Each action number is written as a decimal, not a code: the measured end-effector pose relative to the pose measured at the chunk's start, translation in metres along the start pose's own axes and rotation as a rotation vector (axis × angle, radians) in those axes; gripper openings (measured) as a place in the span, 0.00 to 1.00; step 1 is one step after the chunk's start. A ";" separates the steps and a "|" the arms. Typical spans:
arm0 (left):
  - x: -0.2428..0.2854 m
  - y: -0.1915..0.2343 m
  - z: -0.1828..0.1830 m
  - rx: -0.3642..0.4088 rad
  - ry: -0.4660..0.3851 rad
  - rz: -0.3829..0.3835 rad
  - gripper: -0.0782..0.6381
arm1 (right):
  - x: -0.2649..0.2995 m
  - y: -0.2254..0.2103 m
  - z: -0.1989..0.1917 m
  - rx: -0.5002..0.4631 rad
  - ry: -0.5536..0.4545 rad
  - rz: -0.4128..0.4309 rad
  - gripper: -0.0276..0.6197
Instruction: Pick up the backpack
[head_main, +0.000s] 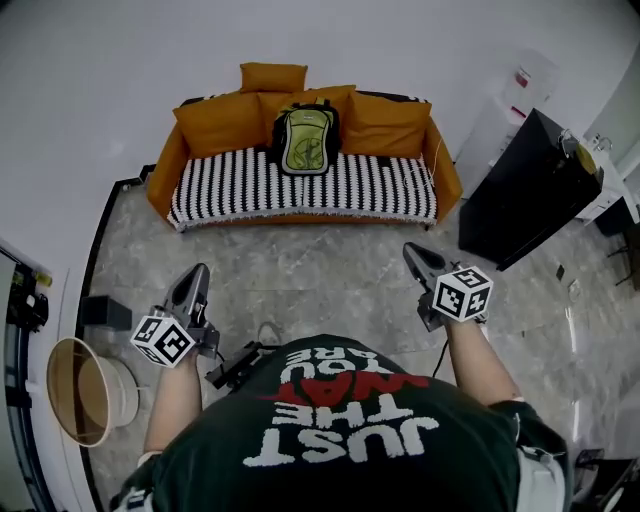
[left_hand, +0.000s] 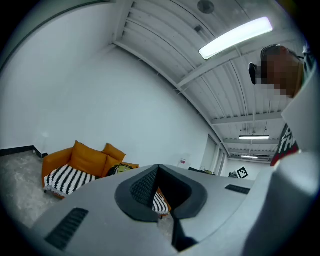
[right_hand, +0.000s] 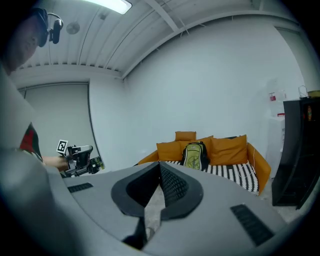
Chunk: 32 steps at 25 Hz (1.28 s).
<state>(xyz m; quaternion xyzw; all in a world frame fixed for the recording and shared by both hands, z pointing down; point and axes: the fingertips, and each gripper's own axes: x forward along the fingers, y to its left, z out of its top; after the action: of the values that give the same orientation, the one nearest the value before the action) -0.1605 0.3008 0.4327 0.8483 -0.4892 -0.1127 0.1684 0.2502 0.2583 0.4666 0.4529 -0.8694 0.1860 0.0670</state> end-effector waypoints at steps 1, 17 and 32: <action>0.013 0.020 0.004 -0.007 0.002 -0.013 0.12 | 0.019 0.001 0.007 -0.002 0.000 -0.013 0.08; 0.171 0.221 0.079 -0.016 0.081 -0.042 0.12 | 0.244 -0.045 0.101 0.032 0.006 -0.072 0.09; 0.440 0.259 0.056 0.084 0.268 0.066 0.12 | 0.491 -0.262 0.150 -0.171 0.255 0.198 0.10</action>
<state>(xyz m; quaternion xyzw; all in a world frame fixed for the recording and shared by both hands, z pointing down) -0.1672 -0.2111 0.4723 0.8454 -0.4944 0.0278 0.2002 0.1853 -0.3103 0.5374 0.3306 -0.9068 0.1728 0.1964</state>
